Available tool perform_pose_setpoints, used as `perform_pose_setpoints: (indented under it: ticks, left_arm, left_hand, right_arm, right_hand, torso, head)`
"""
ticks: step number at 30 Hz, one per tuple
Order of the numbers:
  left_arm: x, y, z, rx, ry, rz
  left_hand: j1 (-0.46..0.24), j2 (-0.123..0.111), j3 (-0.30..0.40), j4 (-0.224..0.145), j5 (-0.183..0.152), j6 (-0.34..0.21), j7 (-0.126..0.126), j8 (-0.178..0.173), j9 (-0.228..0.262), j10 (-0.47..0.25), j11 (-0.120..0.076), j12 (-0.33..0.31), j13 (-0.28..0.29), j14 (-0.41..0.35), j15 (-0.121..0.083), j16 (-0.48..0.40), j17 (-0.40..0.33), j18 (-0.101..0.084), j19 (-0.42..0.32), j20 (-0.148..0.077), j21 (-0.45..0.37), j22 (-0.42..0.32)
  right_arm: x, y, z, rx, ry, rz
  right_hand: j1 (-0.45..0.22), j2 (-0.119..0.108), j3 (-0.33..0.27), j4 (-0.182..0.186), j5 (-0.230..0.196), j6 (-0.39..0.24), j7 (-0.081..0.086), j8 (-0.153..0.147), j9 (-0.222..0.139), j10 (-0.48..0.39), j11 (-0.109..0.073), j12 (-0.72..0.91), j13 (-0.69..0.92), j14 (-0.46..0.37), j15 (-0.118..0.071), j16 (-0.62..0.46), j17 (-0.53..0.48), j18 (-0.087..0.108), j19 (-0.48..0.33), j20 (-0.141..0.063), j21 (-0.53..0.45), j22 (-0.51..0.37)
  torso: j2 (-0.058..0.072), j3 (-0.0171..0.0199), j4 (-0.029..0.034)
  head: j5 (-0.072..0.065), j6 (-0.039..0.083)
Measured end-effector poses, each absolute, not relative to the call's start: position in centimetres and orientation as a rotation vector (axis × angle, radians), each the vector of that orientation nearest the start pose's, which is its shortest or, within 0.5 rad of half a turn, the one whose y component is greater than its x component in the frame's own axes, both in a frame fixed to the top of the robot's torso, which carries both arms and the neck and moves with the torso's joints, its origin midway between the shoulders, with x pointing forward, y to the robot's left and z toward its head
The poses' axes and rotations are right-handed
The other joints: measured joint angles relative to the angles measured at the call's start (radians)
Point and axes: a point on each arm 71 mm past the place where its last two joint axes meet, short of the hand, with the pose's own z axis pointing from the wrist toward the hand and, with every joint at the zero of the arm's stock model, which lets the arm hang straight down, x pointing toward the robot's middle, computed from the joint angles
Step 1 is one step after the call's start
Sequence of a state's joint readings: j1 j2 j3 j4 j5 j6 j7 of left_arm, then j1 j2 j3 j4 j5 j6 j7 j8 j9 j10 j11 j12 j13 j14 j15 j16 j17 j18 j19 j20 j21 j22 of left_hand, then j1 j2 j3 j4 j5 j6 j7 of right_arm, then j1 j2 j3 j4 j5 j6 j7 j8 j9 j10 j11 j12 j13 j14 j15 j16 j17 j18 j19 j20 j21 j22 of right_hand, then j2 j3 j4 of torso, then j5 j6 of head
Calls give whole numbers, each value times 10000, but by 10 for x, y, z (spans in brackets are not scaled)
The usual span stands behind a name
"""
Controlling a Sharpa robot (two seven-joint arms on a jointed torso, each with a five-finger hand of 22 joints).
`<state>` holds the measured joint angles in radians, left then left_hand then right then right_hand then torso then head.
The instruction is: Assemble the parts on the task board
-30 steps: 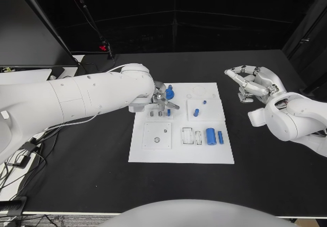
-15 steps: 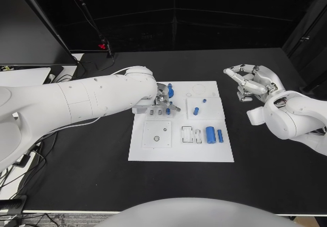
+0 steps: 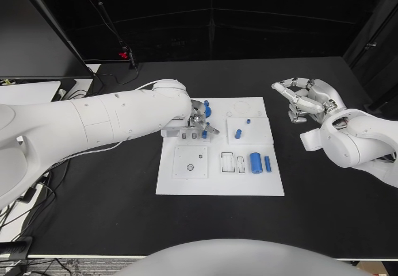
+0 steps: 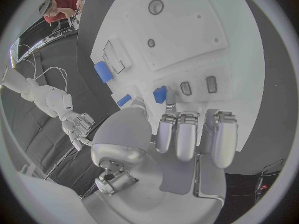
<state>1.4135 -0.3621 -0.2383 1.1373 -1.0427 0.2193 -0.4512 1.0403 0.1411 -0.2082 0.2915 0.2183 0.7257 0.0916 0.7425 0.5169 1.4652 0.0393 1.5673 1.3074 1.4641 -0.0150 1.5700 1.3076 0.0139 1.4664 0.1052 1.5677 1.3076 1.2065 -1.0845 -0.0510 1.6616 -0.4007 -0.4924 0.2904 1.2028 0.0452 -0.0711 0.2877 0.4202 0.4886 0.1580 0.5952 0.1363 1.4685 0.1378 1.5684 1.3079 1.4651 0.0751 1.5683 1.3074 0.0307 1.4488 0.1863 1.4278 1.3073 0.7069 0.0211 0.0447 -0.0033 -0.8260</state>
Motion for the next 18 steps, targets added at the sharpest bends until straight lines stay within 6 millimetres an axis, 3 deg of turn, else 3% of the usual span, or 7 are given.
perform_pose_setpoints:
  ticks: [14,18]
  left_arm:
    - [541,83,-196,1415,23182,-3644]
    - [541,83,-196,1461,23231,-3638]
  left_hand:
    - [-56,56,-144,5,0,44,-42,0,138,11,-59,0,-1,34,-35,0,0,1,1,-72,0,-1]
    - [-243,178,-208,15,-1,99,-49,0,215,11,-59,0,-1,34,-35,0,-1,0,1,-72,0,-1]
  right_arm:
    - [458,-290,-164,8191,14352,11397]
    - [458,-291,-165,8225,14380,11361]
  right_hand:
    - [0,0,-27,-27,39,0,0,50,-10,-36,35,0,0,0,0,0,0,0,-36,36,0,0]
    - [0,0,-57,2,89,0,0,50,-10,-36,35,0,0,0,0,0,0,0,-36,36,0,0]
  torso:
    - [-10,2,2]
    - [-10,1,2]
  head:
    - [18,-32]
    - [19,-26]
